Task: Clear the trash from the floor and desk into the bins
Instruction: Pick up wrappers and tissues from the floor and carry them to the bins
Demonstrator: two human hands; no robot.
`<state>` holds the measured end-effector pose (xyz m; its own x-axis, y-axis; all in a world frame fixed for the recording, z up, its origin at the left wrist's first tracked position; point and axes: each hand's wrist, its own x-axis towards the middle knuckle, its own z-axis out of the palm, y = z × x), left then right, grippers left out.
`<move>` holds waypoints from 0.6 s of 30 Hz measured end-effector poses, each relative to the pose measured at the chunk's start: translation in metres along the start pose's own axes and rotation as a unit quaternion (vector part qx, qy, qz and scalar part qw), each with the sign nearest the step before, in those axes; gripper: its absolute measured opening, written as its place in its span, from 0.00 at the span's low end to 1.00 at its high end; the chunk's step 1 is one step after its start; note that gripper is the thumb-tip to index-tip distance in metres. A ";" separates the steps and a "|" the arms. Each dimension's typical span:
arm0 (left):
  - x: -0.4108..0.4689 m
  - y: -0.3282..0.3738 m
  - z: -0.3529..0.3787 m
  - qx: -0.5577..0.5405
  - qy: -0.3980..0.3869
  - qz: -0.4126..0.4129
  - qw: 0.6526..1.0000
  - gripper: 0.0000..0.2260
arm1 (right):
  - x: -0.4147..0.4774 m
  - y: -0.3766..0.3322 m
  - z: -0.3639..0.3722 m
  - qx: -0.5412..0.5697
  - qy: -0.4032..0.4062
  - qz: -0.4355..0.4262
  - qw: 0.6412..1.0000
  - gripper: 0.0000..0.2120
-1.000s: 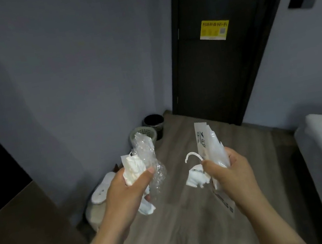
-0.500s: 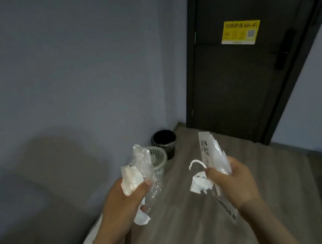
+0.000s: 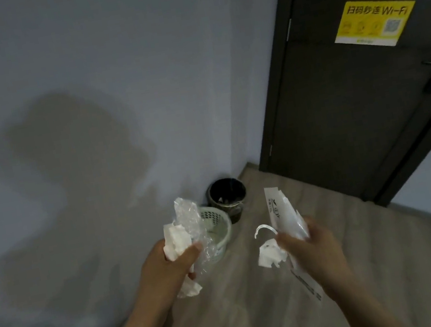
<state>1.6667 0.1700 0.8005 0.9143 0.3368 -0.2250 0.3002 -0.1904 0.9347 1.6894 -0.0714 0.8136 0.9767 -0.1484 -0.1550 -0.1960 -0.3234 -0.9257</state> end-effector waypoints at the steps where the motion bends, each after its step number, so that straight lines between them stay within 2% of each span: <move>1: 0.022 0.002 0.001 0.005 -0.004 -0.008 1.000 0.10 | 0.019 -0.004 0.008 -0.010 0.001 0.008 1.000 0.05; 4: 0.085 0.011 0.002 0.021 -0.032 -0.025 0.999 0.12 | 0.071 -0.012 0.029 -0.023 -0.001 0.029 0.999 0.07; 8: 0.158 0.012 0.011 0.069 -0.049 -0.048 0.995 0.11 | 0.132 -0.016 0.050 -0.031 -0.025 0.060 0.997 0.11; 13: 0.235 0.000 0.033 0.100 -0.055 -0.100 0.988 0.12 | 0.214 -0.010 0.068 -0.044 -0.032 0.081 0.995 0.08; 18: 0.316 -0.016 0.075 0.123 -0.049 -0.142 0.981 0.12 | 0.316 0.012 0.086 -0.051 -0.086 0.113 0.989 0.09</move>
<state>1.9716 0.2106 0.6937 0.8023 0.3200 -0.5039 0.5924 -0.3232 0.7380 2.0033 -0.0417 0.7241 0.9055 -0.0704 -0.4184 -0.4107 -0.3932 -0.8226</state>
